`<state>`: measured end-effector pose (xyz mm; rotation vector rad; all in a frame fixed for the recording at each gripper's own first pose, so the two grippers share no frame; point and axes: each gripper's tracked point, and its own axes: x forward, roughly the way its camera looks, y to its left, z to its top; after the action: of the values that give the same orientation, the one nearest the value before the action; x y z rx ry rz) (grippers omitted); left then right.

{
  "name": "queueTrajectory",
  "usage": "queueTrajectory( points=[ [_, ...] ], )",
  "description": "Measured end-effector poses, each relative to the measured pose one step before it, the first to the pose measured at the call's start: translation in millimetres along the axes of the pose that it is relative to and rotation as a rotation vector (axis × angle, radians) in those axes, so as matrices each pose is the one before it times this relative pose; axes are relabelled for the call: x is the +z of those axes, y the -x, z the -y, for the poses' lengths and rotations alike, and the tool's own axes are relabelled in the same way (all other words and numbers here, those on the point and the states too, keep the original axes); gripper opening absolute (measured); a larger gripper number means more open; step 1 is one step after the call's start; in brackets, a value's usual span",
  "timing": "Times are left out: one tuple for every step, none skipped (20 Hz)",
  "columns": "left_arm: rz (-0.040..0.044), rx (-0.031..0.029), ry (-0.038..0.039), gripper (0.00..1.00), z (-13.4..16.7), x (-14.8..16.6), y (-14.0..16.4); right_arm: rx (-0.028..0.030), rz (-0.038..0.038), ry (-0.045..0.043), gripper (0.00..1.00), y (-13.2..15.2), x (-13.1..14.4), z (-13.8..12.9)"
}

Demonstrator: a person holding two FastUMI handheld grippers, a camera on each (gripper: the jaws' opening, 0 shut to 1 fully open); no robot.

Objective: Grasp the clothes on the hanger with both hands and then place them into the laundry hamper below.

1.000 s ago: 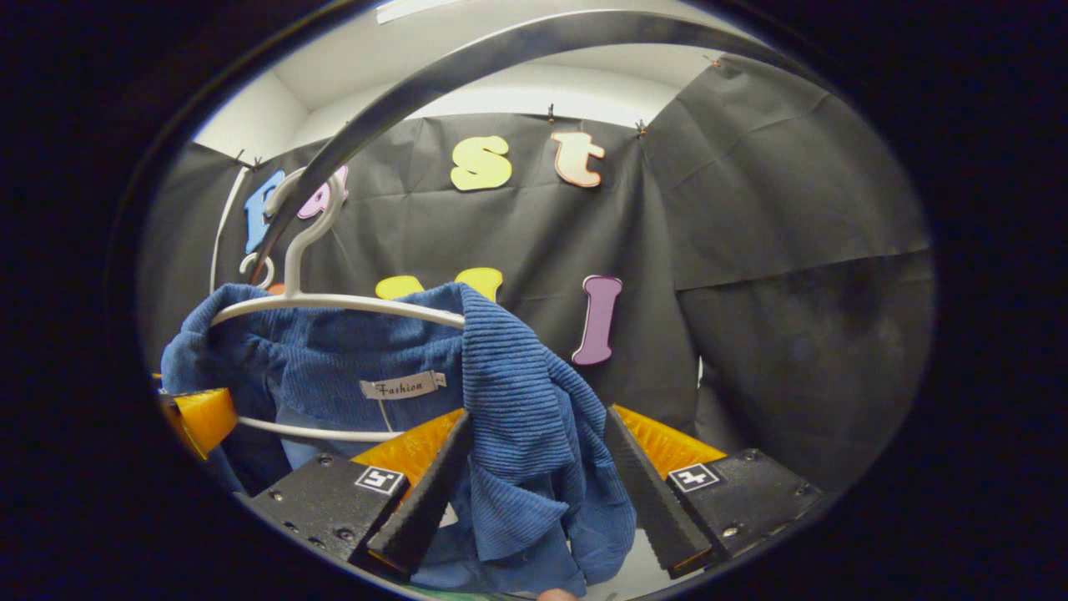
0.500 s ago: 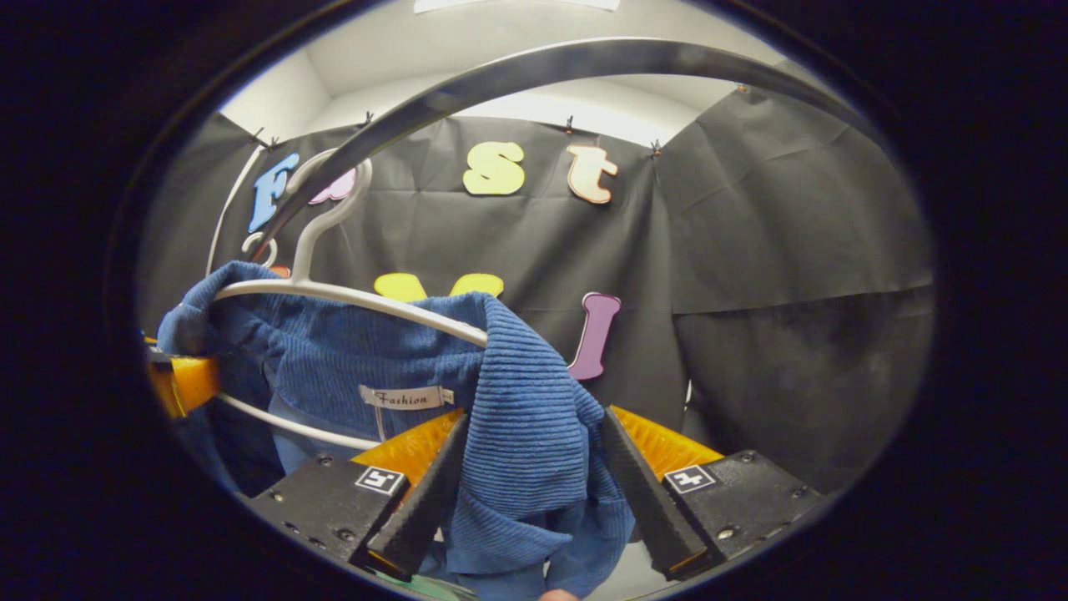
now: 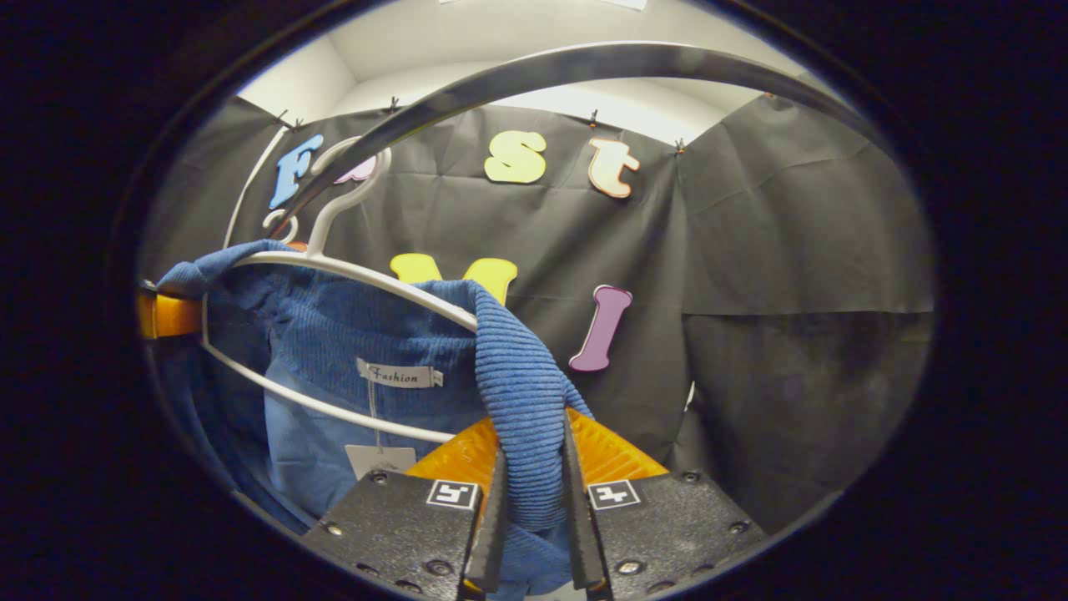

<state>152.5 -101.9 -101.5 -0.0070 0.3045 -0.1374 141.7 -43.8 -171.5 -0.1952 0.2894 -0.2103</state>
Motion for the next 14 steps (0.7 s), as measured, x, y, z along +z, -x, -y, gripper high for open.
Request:
queueTrajectory(
  points=[
    [-0.00726, -0.02051, 0.01166, 0.1, 0.13, 0.2, 6.55, 0.00805, -0.00459, -0.01203, 0.33, 2.82, 1.6, 0.8],
    [-0.01004, -0.01686, 0.01071, 0.04, -0.59, -1.37, -2.57, -0.02345, -0.00875, -0.00131, 0.27, 0.33, -0.44, 6.17],
    [-0.00857, -0.01359, -0.00489, 0.04, -2.67, 2.2, 2.65, -0.00552, 0.00823, 0.00181, 0.23, 1.01, 2.96, 5.32],
    [-0.00902, -0.01962, -0.00622, 0.04, -0.69, 2.43, -0.6, 0.00036, -0.00787, 0.00329, 0.15, -0.94, 1.84, 4.13],
    [-0.00283, -0.02261, -0.00467, 0.04, 0.29, 2.61, 1.34, 0.00858, -0.01337, -0.00732, 0.14, 3.68, -1.54, -0.81],
    [-0.00501, -0.02004, -0.00682, 0.04, 0.27, 0.85, 2.4, -0.0006, -0.01408, -0.00571, 0.13, 2.33, -0.88, 0.28],
    [-0.003, -0.02097, -0.00919, 0.04, -0.02, 1.67, 3.05, -0.00657, -0.00662, 0.00306, 0.13, 4.08, 0.04, 1.04],
    [-0.00182, -0.02056, -0.00806, 0.04, 0.02, 1.49, 3.28, -0.00969, -0.00064, 0.00986, 0.12, 2.36, 1.31, 1.86],
    [-0.00266, -0.0158, 0.00354, 0.04, -1.3, 2.3, -0.03, -0.00168, -0.00146, 0.01071, 0.12, 1.63, 0.33, 3.27],
    [-0.00681, -0.01624, 0.01572, 0.04, -0.67, 0.85, 0.27, 0.00614, -0.00577, 0.00021, 0.12, 1.73, 1.2, 0.81],
    [-0.00617, -0.01967, 0.02924, 0.04, 0.54, 1.04, 0.8, 0.00209, -0.00255, -0.00905, 0.12, 2.63, 0.52, 3.18],
    [-0.00434, -0.01938, 0.02845, 0.07, 1.25, 1.27, 1.52, 0.00099, -0.00071, -0.00312, 0.12, 2.55, 1.88, 2.19],
    [-0.00424, -0.01936, 0.01658, 0.07, 1.3, 2.07, 2.77, -0.00515, 0.00383, 0.00205, 0.12, 2.15, 3.44, 1.76],
    [0.00073, -0.01367, 0.00071, 0.07, 1.05, 4.85, 3.85, -0.00172, 0.00821, 0.00645, 0.12, 2.89, 4.24, 2.44]
  ],
)
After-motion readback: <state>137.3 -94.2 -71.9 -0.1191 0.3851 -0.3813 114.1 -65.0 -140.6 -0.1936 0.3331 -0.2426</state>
